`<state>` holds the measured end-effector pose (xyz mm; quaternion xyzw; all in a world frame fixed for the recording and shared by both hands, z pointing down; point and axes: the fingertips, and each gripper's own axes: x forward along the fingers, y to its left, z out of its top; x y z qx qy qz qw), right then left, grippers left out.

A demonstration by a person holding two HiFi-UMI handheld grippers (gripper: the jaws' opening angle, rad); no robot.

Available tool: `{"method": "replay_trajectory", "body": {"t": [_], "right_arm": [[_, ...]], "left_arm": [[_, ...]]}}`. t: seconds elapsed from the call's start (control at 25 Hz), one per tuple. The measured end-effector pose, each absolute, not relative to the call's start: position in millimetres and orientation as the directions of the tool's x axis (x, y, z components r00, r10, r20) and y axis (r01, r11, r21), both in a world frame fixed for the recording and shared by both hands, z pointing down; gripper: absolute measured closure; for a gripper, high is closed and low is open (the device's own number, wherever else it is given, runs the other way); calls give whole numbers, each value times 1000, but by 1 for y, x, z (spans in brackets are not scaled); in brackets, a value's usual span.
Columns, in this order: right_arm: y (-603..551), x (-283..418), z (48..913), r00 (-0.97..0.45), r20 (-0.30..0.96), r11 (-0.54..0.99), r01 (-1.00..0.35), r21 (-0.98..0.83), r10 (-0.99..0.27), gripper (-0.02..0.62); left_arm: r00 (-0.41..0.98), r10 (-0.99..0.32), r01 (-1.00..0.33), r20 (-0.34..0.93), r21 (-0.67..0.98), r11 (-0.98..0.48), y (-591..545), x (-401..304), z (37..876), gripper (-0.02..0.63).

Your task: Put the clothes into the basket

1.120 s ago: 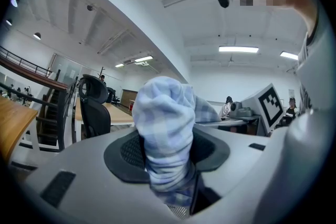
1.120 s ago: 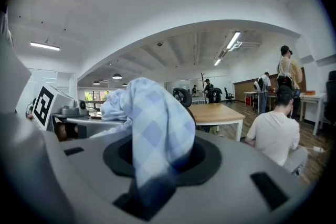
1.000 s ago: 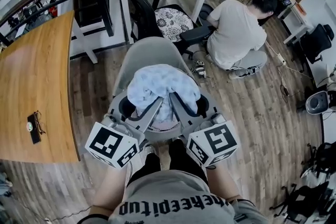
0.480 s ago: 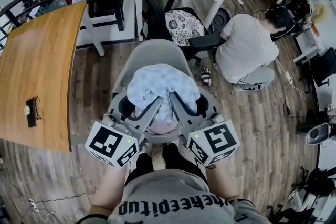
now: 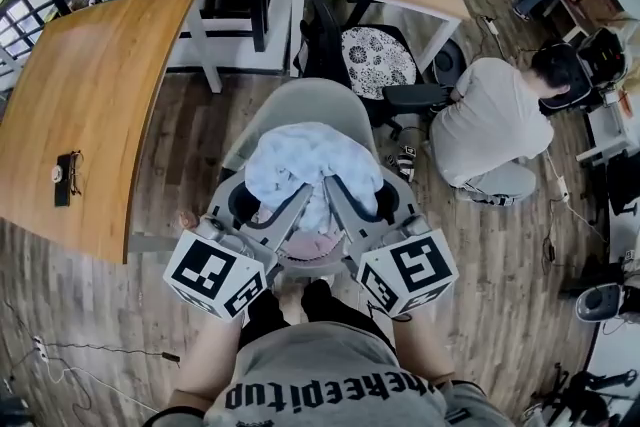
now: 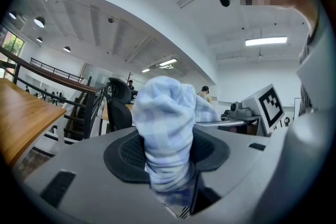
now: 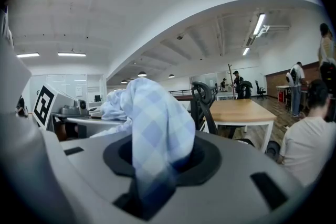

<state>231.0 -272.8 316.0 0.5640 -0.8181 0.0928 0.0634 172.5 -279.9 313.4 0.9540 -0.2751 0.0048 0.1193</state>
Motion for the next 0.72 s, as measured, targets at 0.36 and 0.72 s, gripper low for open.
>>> {"method": "replay_trajectory", "body": {"t": [0.36,0.72], "right_arm": [[-278,234,323,-441,220,432,-897,-90,-870,446],[-278,239,344,-506,241,493,-862,-115,-828,446]], "left_arm": [[797,-597,-600,91,235,-765,-280,175,321,408],[750,-649,-658,127,247,-712,-275,180,340,408]]}}
